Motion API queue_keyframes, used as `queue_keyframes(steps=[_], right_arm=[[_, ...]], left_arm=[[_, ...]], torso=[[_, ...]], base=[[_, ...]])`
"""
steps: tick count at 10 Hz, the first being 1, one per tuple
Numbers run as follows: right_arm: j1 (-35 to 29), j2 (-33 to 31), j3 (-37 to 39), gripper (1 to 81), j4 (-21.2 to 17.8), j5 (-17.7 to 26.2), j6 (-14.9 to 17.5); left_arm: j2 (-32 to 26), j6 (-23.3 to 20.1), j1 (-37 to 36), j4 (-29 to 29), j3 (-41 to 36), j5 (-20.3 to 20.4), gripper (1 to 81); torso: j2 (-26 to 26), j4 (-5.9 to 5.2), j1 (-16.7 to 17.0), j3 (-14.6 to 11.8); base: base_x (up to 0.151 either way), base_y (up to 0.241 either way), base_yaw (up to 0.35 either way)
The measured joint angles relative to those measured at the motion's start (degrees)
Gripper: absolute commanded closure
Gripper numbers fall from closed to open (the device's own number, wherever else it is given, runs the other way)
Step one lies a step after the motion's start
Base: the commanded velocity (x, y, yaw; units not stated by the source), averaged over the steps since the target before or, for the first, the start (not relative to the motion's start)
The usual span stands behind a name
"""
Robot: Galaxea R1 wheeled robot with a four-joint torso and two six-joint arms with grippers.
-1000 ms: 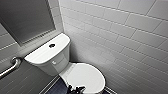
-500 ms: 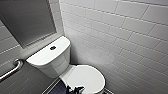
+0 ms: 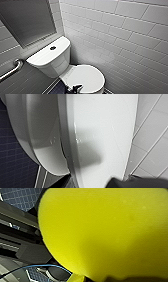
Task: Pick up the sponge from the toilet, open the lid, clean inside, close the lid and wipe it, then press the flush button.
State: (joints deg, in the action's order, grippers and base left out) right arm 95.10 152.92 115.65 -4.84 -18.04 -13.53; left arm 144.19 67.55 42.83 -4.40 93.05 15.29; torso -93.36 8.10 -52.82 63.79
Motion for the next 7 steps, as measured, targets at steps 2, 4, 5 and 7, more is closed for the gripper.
queue_keyframes(steps=[2,4,5,7], right_arm=[[-0.01,0.04,0.0,81.1,0.0,-0.04,0.0],[-0.01,0.15,0.0,81.1,0.0,0.0,0.0],[-0.01,0.11,0.0,81.1,0.0,-0.04,0.0],[0.0,0.13,0.0,81.1,0.0,0.0,0.0]], left_arm=[[-2.13,0.23,-0.5,0.13,-2.95,0.74,1.0],[-3.93,0.23,-0.61,0.13,-5.51,2.23,1.0],[-5.05,0.37,-0.63,0.13,-7.11,3.32,1.0],[-6.55,1.46,-0.94,0.16,-10.06,4.66,1.0]], torso=[[0.0,0.0,0.0,0.0],[0.0,0.0,0.0,0.0],[0.0,0.0,0.0,0.0],[0.0,0.0,0.0,0.0]], base=[[0.0,0.0,0.0],[0.0,0.0,0.0],[0.0,0.0,0.0],[0.0,0.0,0.0]])
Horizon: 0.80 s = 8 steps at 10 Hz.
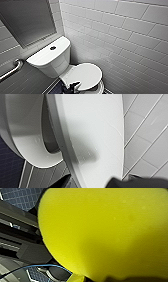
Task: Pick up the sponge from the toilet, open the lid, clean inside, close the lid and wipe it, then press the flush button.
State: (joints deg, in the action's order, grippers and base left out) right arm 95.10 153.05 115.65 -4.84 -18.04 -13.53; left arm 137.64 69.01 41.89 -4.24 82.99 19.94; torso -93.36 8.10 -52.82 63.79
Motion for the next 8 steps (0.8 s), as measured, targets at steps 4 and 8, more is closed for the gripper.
queue_keyframes(steps=[4,8], right_arm=[[0.0,0.04,0.0,81.1,0.0,-0.01,0.0],[0.0,0.45,0.24,81.1,0.0,-0.01,0.0]], left_arm=[[-1.34,2.88,0.0,0.0,-1.6,2.02,1.0],[-2.96,4.77,-1.16,0.15,-2.97,1.28,1.0]], torso=[[0.0,0.0,0.0,0.0],[0.0,0.0,0.0,0.0]], base=[[0.0,0.0,0.0],[0.0,0.0,0.0]])
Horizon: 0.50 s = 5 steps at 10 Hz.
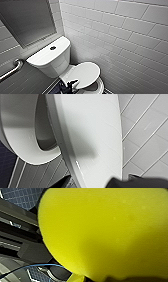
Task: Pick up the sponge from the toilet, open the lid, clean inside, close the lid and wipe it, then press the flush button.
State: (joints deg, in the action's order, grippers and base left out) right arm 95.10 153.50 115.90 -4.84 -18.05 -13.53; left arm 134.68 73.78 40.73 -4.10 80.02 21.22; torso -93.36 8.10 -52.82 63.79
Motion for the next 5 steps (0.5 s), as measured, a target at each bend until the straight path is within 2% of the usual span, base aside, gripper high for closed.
queue_keyframes(steps=[5], right_arm=[[0.16,0.02,0.04,81.1,0.0,0.01,0.02]], left_arm=[[-1.3,0.09,-0.6,0.49,-0.69,0.49,1.0]], torso=[[0.0,0.0,0.0,0.0]], base=[[0.0,0.0,0.0]])
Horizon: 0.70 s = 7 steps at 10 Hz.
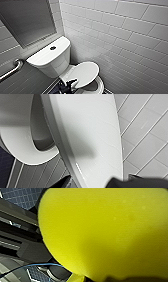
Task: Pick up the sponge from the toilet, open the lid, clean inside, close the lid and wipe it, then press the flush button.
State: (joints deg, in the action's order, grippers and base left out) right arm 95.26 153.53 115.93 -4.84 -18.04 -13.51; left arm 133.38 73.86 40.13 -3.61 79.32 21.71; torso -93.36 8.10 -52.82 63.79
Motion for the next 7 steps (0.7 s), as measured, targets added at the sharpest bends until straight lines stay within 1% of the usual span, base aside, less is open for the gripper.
queue_keyframes(steps=[1,4,7], right_arm=[[0.0,0.0,0.0,81.1,0.02,0.0,0.01],[0.0,0.2,0.35,81.1,0.02,0.0,0.01],[0.0,0.59,0.72,81.1,0.02,0.02,0.04]], left_arm=[[0.3,0.02,0.0,0.52,0.72,-0.35,1.0],[0.22,-0.52,-1.11,0.56,4.13,1.68,1.0],[-0.09,-0.74,-1.49,0.78,4.13,2.56,1.0]], torso=[[0.0,0.0,0.0,0.0],[0.0,0.0,0.0,0.0],[0.0,0.0,0.0,0.0]], base=[[0.0,0.0,0.0],[0.0,0.0,0.0],[0.0,0.0,0.0]])
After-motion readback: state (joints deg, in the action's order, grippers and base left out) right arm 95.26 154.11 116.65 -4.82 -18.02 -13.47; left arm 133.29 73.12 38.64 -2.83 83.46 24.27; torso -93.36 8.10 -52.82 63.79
